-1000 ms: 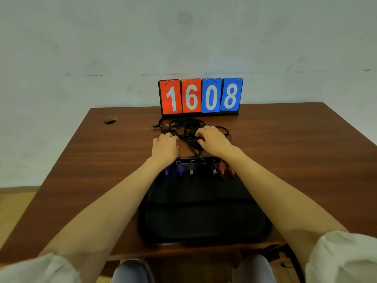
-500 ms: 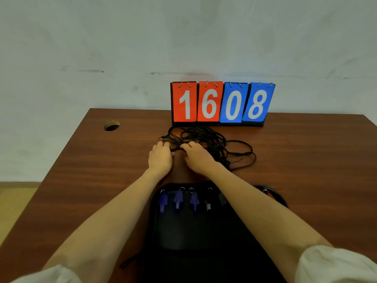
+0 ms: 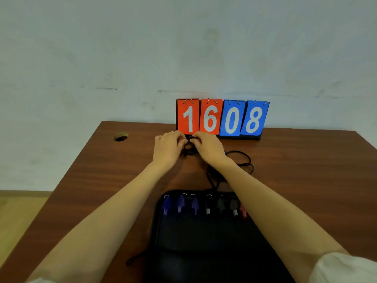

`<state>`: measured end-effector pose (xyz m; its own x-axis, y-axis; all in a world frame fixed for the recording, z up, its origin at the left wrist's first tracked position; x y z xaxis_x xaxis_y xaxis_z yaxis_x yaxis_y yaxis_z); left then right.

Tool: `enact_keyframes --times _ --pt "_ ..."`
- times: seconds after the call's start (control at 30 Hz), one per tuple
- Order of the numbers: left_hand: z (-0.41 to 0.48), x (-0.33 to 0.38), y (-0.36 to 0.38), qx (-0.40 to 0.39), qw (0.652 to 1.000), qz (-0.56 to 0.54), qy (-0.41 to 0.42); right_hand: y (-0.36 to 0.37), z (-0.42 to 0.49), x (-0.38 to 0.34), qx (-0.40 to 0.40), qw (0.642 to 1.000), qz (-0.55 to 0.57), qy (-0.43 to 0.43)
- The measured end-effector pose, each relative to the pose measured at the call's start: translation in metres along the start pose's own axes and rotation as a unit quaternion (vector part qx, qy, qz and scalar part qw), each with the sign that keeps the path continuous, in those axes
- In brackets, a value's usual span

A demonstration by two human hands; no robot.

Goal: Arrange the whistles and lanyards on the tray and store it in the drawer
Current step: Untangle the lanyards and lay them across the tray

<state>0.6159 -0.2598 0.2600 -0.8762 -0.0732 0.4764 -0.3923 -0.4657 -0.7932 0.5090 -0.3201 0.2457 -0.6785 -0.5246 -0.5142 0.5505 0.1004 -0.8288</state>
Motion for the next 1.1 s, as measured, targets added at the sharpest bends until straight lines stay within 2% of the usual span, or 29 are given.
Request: enact_keyframes --times 0.1,0.23,0.37,0.47,0.5,0.63,0.83,0.97,1.1 --pt "0.002 0.01 -0.009 -0.034 0.999 0.033 -0.011 -0.048 0.003 -0.009 0.052 0.999 -0.005 -0.003" --pt "-0.005 0.017 -0.009 -0.093 0.994 -0.022 -0.056 -0.116 0.004 -0.009 0.092 0.995 0.039 0.023" --pt "0.004 0.077 -0.024 -0.083 0.979 -0.184 -0.012 -0.152 0.002 -0.026 0.051 0.989 0.135 0.012" --pt "0.021 0.118 -0.042 -0.057 0.933 -0.355 -0.032 -0.176 -0.005 -0.037 0.064 0.977 0.205 0.002" --pt "0.027 0.13 -0.046 -0.054 0.923 -0.381 -0.028 -0.185 -0.008 -0.039 0.071 0.971 0.227 -0.001" --pt "0.039 0.152 -0.052 -0.067 0.938 -0.341 0.01 -0.223 -0.021 -0.035 0.118 0.946 0.302 0.008" --pt "0.036 0.119 -0.052 -0.062 0.966 -0.248 -0.022 -0.275 -0.042 -0.006 0.217 0.868 0.444 0.056" --pt "0.035 0.104 -0.063 -0.039 0.979 -0.2 -0.032 -0.29 -0.054 0.005 0.256 0.851 0.454 0.066" --pt "0.033 0.089 -0.079 -0.008 0.978 -0.203 -0.042 -0.29 -0.066 0.018 0.252 0.85 0.454 0.093"
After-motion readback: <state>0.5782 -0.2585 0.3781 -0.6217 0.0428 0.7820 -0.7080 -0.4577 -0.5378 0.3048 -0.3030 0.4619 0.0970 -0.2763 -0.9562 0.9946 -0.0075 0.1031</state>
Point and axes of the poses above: each hand's wrist, its own z-axis towards the middle knuckle, its own y-axis out of the palm, x = y × z, the point moved 10 cm from there along z, towards the middle knuckle
